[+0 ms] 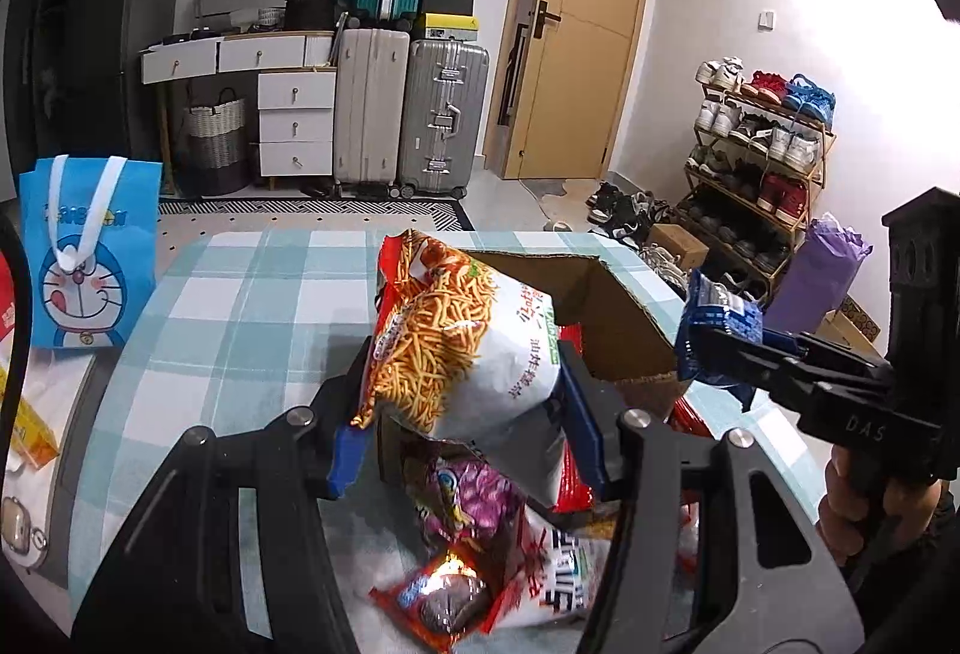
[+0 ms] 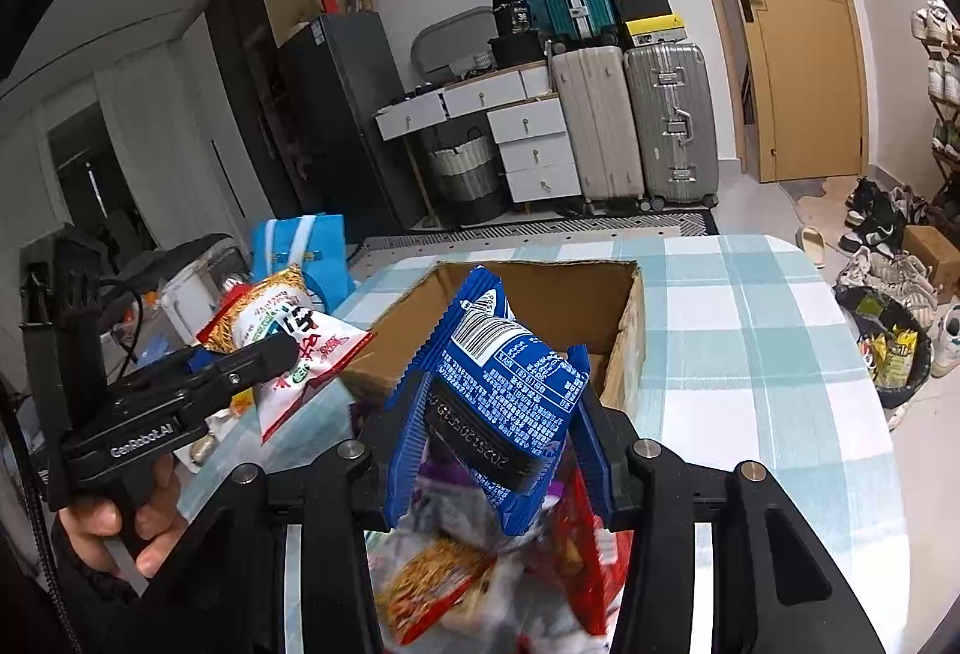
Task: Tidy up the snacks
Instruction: 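Lift both held bags and carry them over the open cardboard box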
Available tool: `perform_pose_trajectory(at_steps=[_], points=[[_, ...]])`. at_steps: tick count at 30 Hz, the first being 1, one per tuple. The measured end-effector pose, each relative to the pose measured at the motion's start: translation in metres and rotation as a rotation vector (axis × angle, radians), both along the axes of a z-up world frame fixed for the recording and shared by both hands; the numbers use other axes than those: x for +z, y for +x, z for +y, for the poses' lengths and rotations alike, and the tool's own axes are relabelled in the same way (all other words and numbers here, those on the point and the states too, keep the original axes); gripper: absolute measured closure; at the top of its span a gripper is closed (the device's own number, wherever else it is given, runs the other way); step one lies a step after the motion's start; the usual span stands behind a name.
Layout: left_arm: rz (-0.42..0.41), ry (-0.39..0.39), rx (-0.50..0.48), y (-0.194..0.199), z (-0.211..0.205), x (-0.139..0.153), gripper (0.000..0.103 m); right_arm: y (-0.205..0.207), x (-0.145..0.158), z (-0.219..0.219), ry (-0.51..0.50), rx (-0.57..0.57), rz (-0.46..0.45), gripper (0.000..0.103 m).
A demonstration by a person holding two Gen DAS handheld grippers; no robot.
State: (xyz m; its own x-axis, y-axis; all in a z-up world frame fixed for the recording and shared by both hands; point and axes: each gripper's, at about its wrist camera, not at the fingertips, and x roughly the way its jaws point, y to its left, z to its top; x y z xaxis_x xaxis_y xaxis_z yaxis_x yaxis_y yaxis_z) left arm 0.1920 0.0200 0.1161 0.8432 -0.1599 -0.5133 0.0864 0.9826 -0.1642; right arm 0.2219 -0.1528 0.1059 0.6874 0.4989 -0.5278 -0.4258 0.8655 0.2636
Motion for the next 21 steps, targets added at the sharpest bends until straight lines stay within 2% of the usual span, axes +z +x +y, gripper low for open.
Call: perform_pose_trajectory(at_steps=[13,21], points=[[0.043,0.009,-0.026,0.074,-0.013,-0.015,0.051,0.045,-0.018,0.017,-0.030,0.004,0.045,0.057],[0.073,0.016,-0.032,0.113,-0.017,-0.035,0.051,0.063,-0.028,0.031,-0.042,0.021,0.063,0.057]])
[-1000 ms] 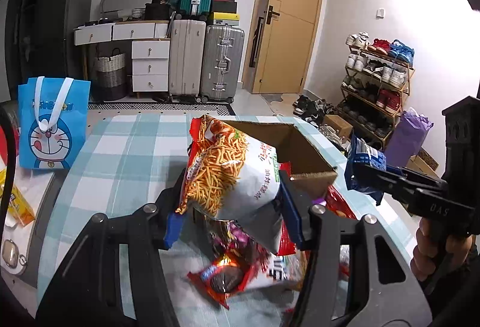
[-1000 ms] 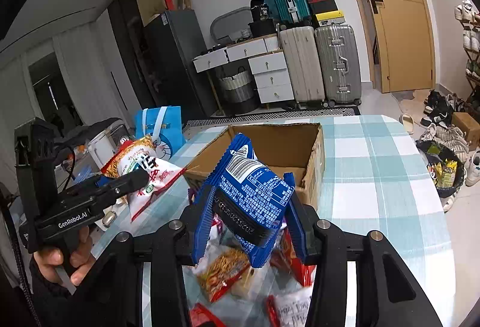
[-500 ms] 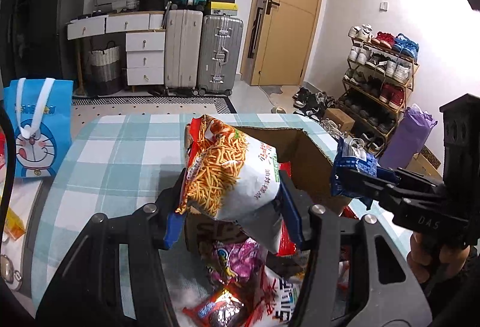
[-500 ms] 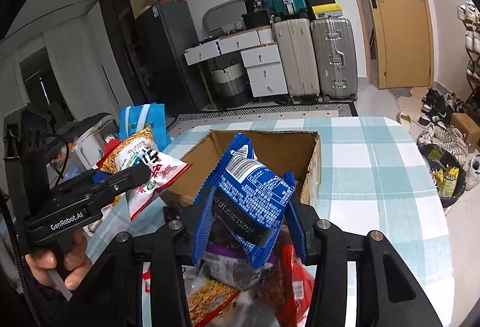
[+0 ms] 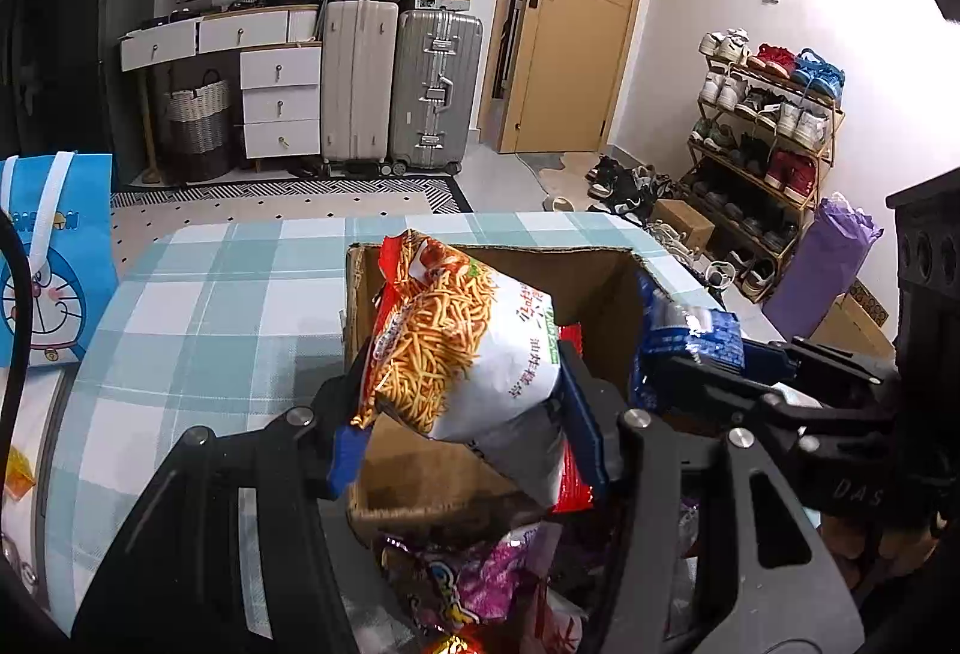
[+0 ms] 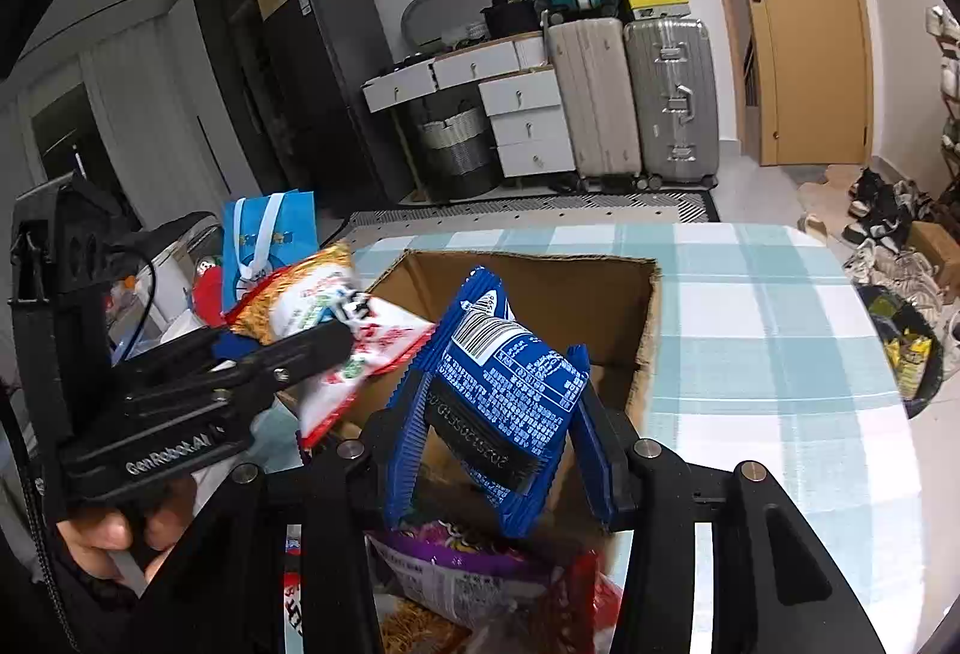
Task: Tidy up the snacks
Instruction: 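Lift both held bags and carry them over the open cardboard box, then open both grippers to drop the bags into the box and withdraw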
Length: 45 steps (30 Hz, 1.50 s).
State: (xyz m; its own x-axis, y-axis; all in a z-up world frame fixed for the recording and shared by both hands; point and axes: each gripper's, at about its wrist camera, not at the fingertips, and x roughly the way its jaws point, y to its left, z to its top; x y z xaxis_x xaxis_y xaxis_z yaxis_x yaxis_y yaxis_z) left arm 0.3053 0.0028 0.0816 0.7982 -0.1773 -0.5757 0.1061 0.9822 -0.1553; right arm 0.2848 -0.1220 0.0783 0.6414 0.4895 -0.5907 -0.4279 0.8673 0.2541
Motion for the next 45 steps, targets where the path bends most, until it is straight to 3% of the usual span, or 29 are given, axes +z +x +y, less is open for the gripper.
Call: perform_pose_trajectory(at_steps=[3,12,20,25,30,32,33,35,41,43,45], points=[[0.007,0.003,-0.004,0.005,-0.002,-0.005,0.051,0.006,-0.007,0.004,-0.038,0.011,-0.002,0.057],[0.061,0.003,0.000,0.019,-0.008,-0.023,0.051,0.020,-0.022,-0.001,-0.030,0.066,0.056,0.058],[0.078,0.029,-0.008,0.011,-0.013,-0.036,0.051,0.033,-0.024,-0.010,-0.011,0.092,0.083,0.058],[0.076,0.033,-0.012,0.008,-0.015,-0.033,0.051,0.028,-0.023,-0.004,-0.052,0.085,0.072,0.057],[0.049,0.039,-0.021,-0.005,-0.009,-0.024,0.044,0.012,-0.007,-0.001,-0.013,0.140,0.036,0.043],[0.031,0.028,-0.025,-0.014,-0.007,-0.018,0.032,0.004,0.000,-0.003,-0.039,0.117,0.010,0.016],[0.022,0.027,-0.028,-0.022,-0.006,-0.015,0.022,-0.002,0.004,-0.006,-0.043,0.106,-0.003,0.012],[0.000,0.038,-0.027,-0.036,-0.006,-0.009,0.019,-0.011,0.010,-0.013,-0.041,0.100,-0.020,0.002],[0.028,0.069,-0.002,-0.081,-0.007,-0.012,0.011,-0.049,0.009,-0.035,-0.072,0.044,-0.032,0.001],[0.033,0.078,0.006,-0.098,-0.006,-0.019,0.001,-0.061,0.005,-0.044,-0.074,0.009,-0.027,0.000],[0.020,0.083,0.018,-0.117,-0.004,-0.023,0.001,-0.070,0.000,-0.052,-0.067,-0.007,-0.021,0.000]])
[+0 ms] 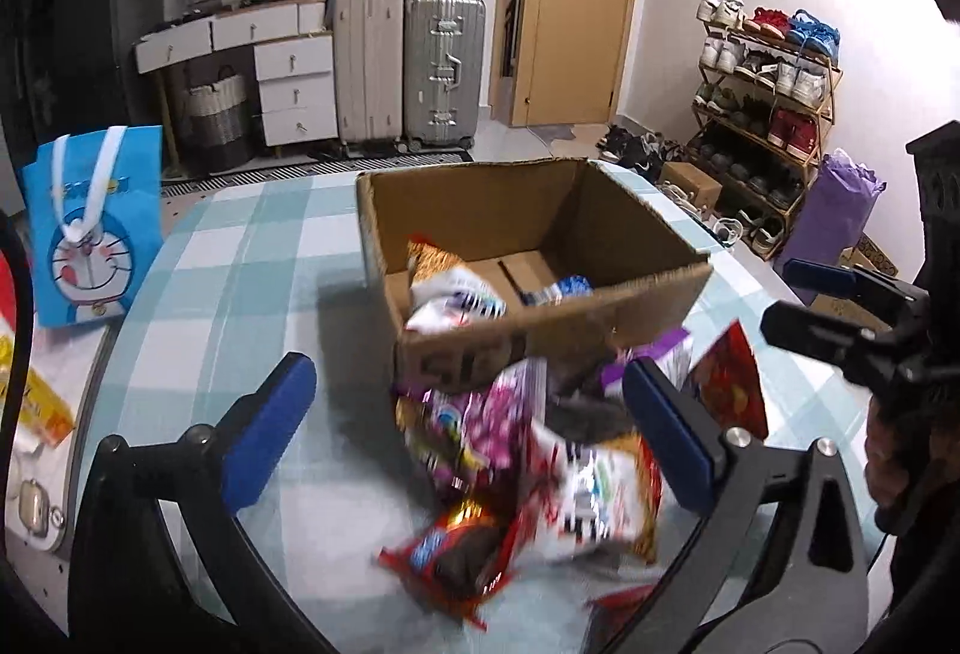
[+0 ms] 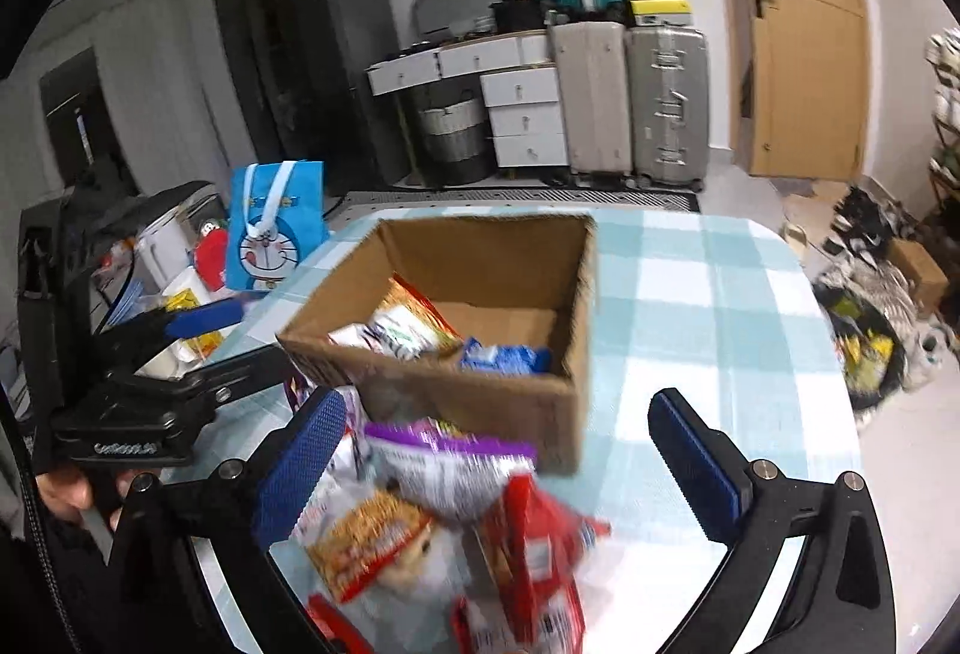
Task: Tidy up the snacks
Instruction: 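Open both grippers to drop the bags into the box and withdraw, then grasp the red wafer pack with the left gripper while the right grasps the white-red bag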
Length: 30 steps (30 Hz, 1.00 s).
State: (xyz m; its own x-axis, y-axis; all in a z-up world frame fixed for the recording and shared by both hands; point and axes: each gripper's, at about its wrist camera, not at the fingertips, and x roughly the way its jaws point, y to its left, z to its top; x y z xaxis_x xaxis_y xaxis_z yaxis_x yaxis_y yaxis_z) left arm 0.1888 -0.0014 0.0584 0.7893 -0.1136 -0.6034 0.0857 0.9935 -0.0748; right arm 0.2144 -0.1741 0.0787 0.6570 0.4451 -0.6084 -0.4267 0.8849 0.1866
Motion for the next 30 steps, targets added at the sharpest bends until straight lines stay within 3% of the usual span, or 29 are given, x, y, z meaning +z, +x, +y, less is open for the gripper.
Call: perform_pose_trajectory(at_steps=[9,14,22,30], points=[[0.027,-0.049,0.029,-0.051,0.014,-0.020,0.001,-0.038,-0.016,-0.017,-0.026,-0.024,0.028,0.000],[0.051,-0.024,0.049,-0.054,0.019,-0.029,0.001,-0.038,-0.029,-0.027,0.009,-0.034,0.118,0.000],[0.111,-0.017,0.048,-0.050,0.018,-0.043,0.001,-0.044,-0.044,-0.041,-0.028,-0.069,0.155,0.000],[0.151,-0.064,0.034,-0.063,0.012,-0.056,0.001,-0.051,-0.060,-0.040,-0.057,-0.078,0.197,0.000]])
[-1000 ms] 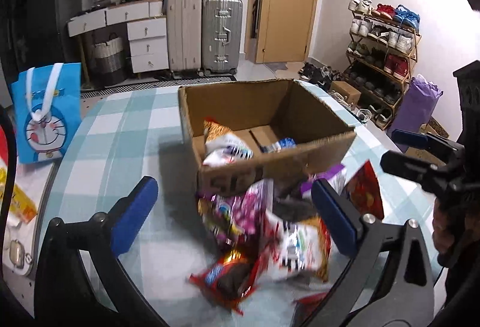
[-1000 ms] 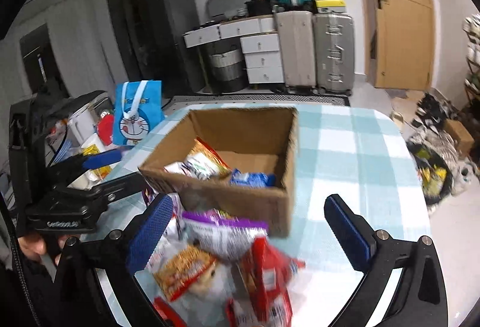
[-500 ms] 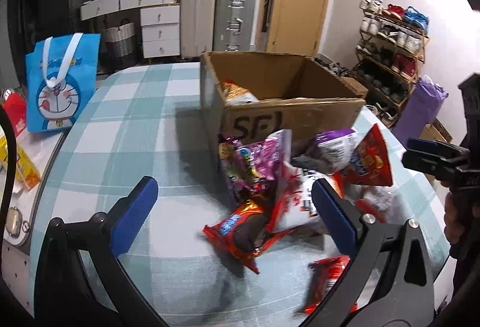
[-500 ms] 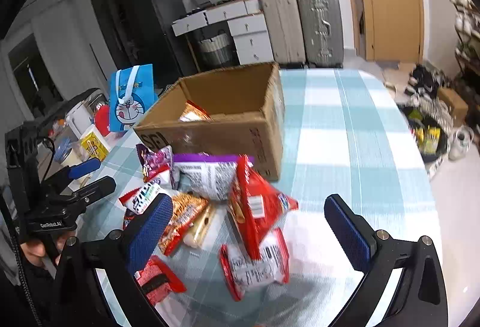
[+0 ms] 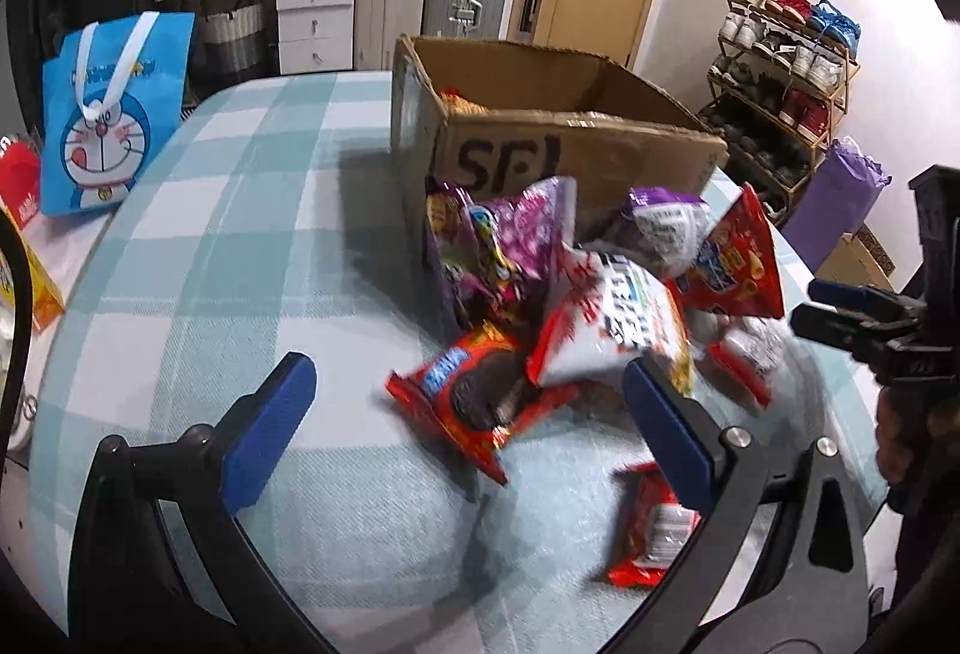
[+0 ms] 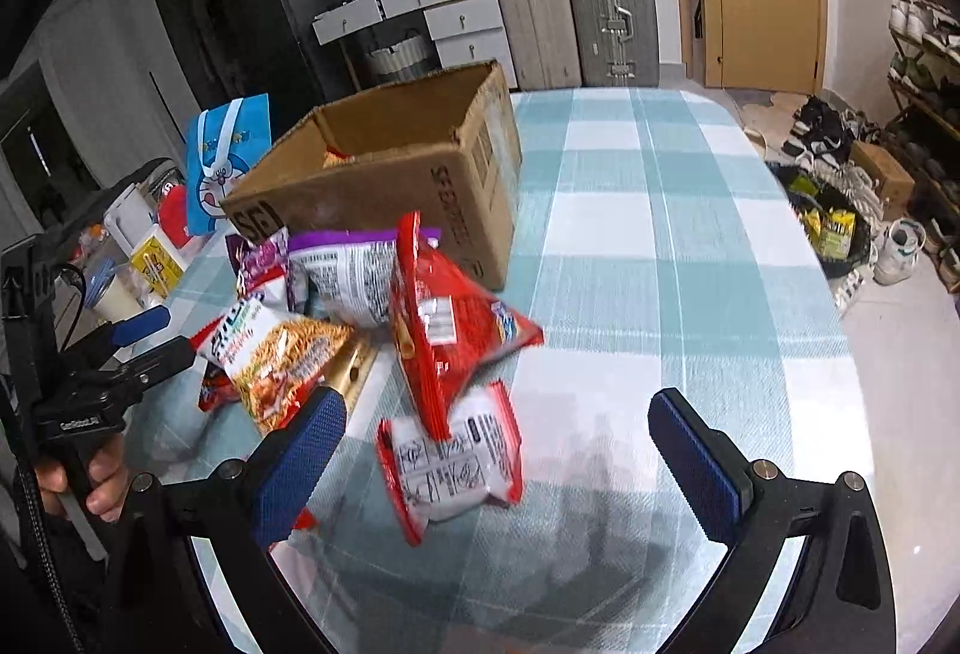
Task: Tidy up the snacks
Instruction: 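Grasp the red wafer pack with the left gripper while the right grasps the white-red bag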
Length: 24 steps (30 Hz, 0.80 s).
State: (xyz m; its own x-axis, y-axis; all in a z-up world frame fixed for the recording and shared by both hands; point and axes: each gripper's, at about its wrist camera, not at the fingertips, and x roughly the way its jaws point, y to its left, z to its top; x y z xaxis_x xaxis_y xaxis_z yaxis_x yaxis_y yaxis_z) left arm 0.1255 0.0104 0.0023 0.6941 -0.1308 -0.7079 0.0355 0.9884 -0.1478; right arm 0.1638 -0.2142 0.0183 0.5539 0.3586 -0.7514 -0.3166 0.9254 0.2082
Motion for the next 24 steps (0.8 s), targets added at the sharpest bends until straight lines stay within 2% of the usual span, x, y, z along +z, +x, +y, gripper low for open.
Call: perform_pose_trajectory(at_steps=[4,9,19,24], points=[[0.013,-0.001,-0.014,-0.007,-0.008,-0.005,0.001,-0.005,-0.013,0.008,-0.040,0.022,0.018,0.000],[0.025,0.035,-0.033,-0.014,-0.017,-0.008,0.001,-0.008,-0.026,0.015,-0.075,0.046,0.047,0.000],[0.034,0.000,-0.053,-0.018,-0.028,-0.011,0.001,-0.010,-0.038,0.026,-0.152,0.087,0.037,0.001],[0.041,0.010,-0.089,-0.019,-0.036,-0.011,0.001,-0.009,-0.040,0.028,-0.138,0.108,0.046,0.009]])
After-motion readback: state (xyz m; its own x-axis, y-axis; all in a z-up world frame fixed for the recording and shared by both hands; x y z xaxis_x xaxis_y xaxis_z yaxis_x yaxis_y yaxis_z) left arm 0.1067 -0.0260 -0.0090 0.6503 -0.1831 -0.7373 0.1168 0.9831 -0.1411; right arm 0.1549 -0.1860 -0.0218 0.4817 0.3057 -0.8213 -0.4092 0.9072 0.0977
